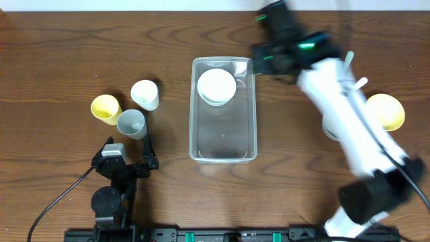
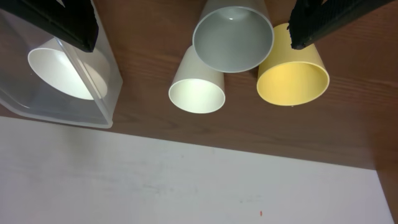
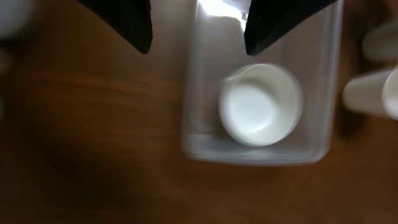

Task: Pack container
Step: 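Release the white bowl and move the right gripper to the yellow bowl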

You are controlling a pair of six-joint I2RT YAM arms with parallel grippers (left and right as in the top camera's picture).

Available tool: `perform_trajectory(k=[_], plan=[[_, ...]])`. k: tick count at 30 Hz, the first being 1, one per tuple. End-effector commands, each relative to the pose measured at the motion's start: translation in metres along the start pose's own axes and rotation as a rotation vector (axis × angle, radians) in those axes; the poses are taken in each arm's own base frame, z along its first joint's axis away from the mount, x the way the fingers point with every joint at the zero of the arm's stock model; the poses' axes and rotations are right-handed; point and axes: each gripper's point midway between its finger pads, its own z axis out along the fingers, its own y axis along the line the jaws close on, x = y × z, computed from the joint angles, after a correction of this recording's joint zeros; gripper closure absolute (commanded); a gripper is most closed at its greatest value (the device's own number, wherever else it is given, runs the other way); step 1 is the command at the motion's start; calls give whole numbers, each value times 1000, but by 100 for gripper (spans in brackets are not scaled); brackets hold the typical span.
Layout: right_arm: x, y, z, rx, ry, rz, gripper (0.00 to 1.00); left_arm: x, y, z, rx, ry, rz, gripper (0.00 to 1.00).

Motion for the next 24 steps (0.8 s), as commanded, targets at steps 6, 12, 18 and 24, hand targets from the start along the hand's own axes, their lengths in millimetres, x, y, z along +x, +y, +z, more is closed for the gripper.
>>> perform_trajectory(k=[6, 12, 18, 24], plan=[[21, -172, -18, 294, 135, 437, 43, 16, 2, 2, 0, 38, -2, 2], [50, -243, -11, 387, 184, 660, 42, 15, 2, 2, 0, 38, -3, 2], [98, -301, 5, 457, 246, 867, 43, 16, 2, 2, 0, 38, -2, 2], [147, -340, 20, 473, 290, 1029, 44, 16, 2, 2, 0, 38, -2, 2]])
